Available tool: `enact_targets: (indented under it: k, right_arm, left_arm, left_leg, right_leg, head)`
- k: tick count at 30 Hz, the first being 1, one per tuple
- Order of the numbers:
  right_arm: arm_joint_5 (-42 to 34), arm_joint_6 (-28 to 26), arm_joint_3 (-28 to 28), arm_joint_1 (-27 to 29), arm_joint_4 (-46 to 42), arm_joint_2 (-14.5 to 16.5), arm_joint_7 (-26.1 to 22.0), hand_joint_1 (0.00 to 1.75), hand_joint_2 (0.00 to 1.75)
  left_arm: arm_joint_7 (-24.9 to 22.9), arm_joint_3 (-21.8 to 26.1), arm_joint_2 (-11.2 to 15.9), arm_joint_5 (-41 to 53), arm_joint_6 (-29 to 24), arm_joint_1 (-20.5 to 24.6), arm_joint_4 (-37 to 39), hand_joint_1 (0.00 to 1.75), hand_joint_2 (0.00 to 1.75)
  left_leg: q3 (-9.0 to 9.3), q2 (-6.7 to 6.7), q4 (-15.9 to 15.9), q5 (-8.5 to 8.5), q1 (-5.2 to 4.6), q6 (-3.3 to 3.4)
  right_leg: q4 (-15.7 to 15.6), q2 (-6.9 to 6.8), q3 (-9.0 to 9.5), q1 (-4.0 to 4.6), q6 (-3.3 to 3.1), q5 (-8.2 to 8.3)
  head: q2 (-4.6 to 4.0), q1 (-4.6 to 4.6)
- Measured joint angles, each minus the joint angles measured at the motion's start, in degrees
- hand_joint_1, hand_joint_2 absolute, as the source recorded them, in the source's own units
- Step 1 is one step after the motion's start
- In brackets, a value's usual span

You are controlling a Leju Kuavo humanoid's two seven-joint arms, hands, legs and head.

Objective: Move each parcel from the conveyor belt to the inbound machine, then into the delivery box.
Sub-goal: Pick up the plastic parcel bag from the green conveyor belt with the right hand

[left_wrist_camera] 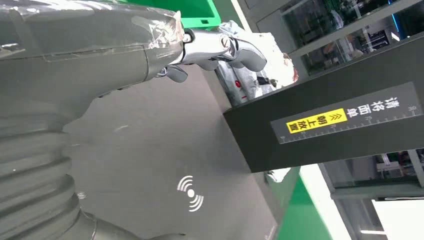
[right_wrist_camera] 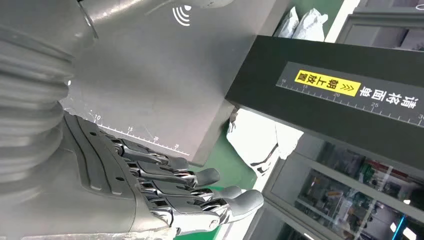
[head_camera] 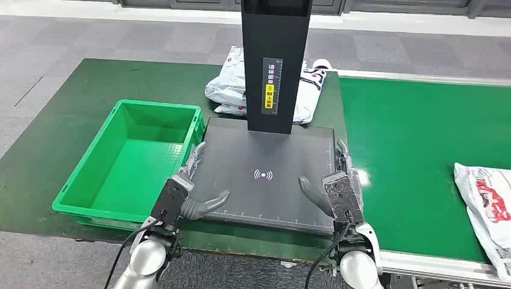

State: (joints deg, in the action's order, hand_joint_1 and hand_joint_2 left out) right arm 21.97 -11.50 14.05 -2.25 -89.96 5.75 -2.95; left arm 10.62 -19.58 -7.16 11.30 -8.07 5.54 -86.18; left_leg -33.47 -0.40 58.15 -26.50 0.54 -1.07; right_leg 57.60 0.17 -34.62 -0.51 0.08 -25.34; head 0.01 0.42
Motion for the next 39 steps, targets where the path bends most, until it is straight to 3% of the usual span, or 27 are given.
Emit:
enact_targets:
  k: [17, 26, 30, 33, 36, 39]
  right_arm:
    - [1.97, -0.02, -0.74, -0.09, -0.07, 0.02, 1.22, 0.00, 1.75]
    - [3.10, -1.49, -4.93, -0.03, 0.08, 0.02, 2.23, 0.00, 1.75]
    - [12.20, -7.10, -7.58, 0.16, 0.21, -0.22, 7.63, 0.00, 1.75]
    - [23.20, -10.40, -13.21, -0.24, 1.74, -1.36, 11.24, 0.00, 1.75]
    - [30.08, -11.50, -19.47, -1.41, 5.12, -3.03, 12.17, 0.00, 1.75]
    - [31.92, -11.87, -23.76, -2.52, 8.24, -4.41, 11.91, 0.00, 1.75]
  left_arm:
    - [0.52, 0.00, -1.13, -0.54, 0.70, 3.01, 3.60, 0.00, 1.75]
    - [0.72, 0.00, -1.13, -0.87, 0.72, 3.46, 4.45, 0.00, 1.75]
    - [0.72, 0.00, -1.13, -0.87, 0.74, 3.42, 4.46, 0.00, 1.75]
    - [0.72, 0.00, -1.13, -0.98, 0.73, 3.34, 4.46, 0.00, 1.75]
    - [0.72, 0.00, -1.13, -1.31, 0.62, 3.34, 4.48, 0.00, 1.75]
    - [0.69, 0.00, -1.18, -1.54, 0.50, 3.37, 4.48, 0.00, 1.75]
  left_leg:
    - [0.00, 0.01, 0.00, 0.00, 0.00, 0.00]
    - [0.01, 0.02, 0.00, 0.00, 0.00, 0.00]
    - [0.01, -0.01, 0.00, 0.00, 0.00, 0.00]
    - [0.00, -0.01, 0.00, -0.01, -0.01, 0.00]
    - [-0.01, -0.01, 0.01, -0.01, -0.05, 0.01]
    - [0.00, 0.00, 0.01, -0.01, -0.08, 0.02]
  right_leg:
    - [0.00, 0.01, 0.00, 0.00, 0.00, 0.00]
    - [0.00, 0.04, -0.01, -0.01, 0.00, 0.00]
    - [0.00, 0.01, -0.02, 0.00, 0.00, 0.00]
    - [-0.01, 0.00, 0.00, -0.02, 0.00, 0.00]
    - [-0.01, -0.01, 0.02, -0.07, 0.03, 0.02]
    - [-0.02, 0.00, 0.02, -0.09, 0.04, 0.03]
  head:
    - [0.00, 0.00]
    - [-0.01, 0.00]
    - [0.01, 0.00]
    - [0.01, 0.00]
    - [0.00, 0.00]
    - [0.00, 0.00]
